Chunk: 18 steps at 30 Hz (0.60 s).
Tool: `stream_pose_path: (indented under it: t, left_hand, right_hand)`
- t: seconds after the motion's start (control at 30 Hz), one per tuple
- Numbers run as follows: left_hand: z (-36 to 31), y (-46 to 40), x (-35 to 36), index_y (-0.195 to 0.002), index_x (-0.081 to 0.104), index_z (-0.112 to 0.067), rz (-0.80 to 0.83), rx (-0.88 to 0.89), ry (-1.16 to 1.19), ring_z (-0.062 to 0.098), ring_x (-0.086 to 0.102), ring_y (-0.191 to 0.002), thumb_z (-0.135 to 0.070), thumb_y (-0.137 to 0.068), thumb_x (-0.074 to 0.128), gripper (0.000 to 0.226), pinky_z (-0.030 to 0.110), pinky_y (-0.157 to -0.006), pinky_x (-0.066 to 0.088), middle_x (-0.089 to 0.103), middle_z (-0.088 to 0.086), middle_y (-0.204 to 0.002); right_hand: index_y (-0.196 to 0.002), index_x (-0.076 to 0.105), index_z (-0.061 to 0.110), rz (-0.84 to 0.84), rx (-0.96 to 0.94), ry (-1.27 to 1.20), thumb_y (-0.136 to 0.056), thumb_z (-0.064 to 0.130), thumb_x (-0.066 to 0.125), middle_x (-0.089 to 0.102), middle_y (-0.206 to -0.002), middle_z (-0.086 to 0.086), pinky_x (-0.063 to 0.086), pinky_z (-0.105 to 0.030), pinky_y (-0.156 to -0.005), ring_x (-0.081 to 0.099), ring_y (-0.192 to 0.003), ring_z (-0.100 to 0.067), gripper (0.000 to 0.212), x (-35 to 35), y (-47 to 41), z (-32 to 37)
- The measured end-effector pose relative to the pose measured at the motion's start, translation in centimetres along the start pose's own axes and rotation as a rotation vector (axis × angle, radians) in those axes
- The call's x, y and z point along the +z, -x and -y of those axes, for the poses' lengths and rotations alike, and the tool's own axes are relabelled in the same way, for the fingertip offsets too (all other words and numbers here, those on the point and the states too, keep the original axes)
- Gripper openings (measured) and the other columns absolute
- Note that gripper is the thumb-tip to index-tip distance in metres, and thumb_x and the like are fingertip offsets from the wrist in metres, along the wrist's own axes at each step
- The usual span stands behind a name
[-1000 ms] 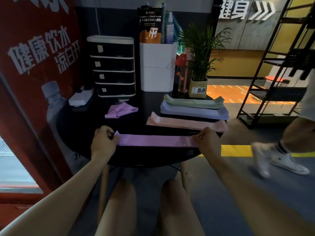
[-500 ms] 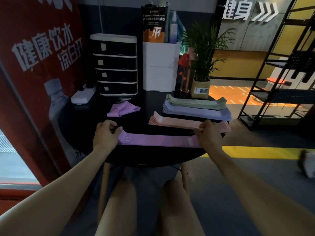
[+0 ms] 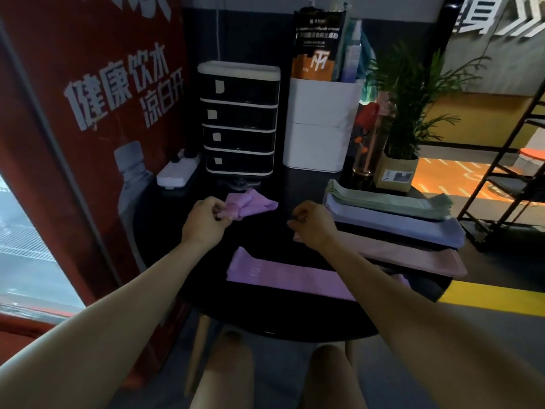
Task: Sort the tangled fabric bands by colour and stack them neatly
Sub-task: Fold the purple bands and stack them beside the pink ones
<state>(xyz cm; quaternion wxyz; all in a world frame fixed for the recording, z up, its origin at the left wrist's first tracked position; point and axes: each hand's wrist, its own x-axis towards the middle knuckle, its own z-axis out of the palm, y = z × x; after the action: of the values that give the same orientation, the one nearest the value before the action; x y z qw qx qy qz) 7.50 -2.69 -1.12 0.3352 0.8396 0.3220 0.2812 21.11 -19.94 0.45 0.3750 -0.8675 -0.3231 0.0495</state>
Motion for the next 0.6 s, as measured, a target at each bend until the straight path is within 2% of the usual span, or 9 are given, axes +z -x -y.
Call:
stream_pose_path:
  t: [0.13,0.3,0.47,0.53,0.6]
  left_hand:
    - [1.0,-1.5,0.4,-0.109,0.058,-0.011,0.017,-0.026,-0.015,0.017,0.054,-0.097,-0.019,-0.083,0.068,0.028,0.028,-0.081,0.043,0.053,0.008,-0.115]
    - [2.0,-3.6,1.2,-0.116,0.056,-0.013,0.067,-0.050,-0.026,0.021,0.054,-0.108,-0.024,-0.079,0.073,0.043,0.029,-0.089,0.043,0.049,0.006,-0.120]
    - [2.5,-5.3,2.8,-0.115,0.055,-0.017,0.113,-0.052,0.012,0.018,0.053,-0.105,-0.033,-0.072,0.079,0.052,0.035,-0.091,0.047,0.047,0.002,-0.118]
    - [2.5,-5.7,3.4,-0.116,0.054,-0.016,0.104,-0.054,-0.002,0.017,0.052,-0.102,-0.032,-0.072,0.078,0.053,0.035,-0.091,0.047,0.046,0.000,-0.114]
    - [2.7,-6.0,3.7,-0.115,0.056,-0.016,0.082,-0.052,-0.014,0.016,0.053,-0.099,-0.027,-0.075,0.076,0.047,0.030,-0.088,0.046,0.046,-0.002,-0.110]
  right_hand:
    - [-0.111,0.058,0.008,0.075,-0.048,0.029,-0.083,0.015,0.065,0.058,-0.115,-0.014,0.042,-0.027,-0.085,0.058,-0.100,-0.027,0.030,2.7,-2.9,1.2]
    - [-0.118,0.055,0.006,0.094,-0.069,0.050,-0.084,0.013,0.062,0.049,-0.123,-0.017,0.043,-0.034,-0.091,0.051,-0.109,-0.033,0.035,4.9,-6.2,1.9]
    - [-0.133,0.043,0.011,0.123,-0.038,0.149,-0.085,0.018,0.059,0.042,-0.131,-0.015,0.033,-0.033,-0.096,0.042,-0.117,-0.032,0.050,6.4,-8.6,1.3]
    - [-0.125,0.049,0.014,0.131,-0.007,0.157,-0.087,0.019,0.057,0.042,-0.129,-0.012,0.033,-0.036,-0.098,0.041,-0.117,-0.030,0.039,6.9,-9.0,1.1]
    - [-0.102,0.060,0.015,0.092,0.008,0.140,-0.088,0.019,0.058,0.047,-0.119,-0.008,0.033,-0.040,-0.098,0.041,-0.112,-0.028,0.015,7.1,-9.2,1.0]
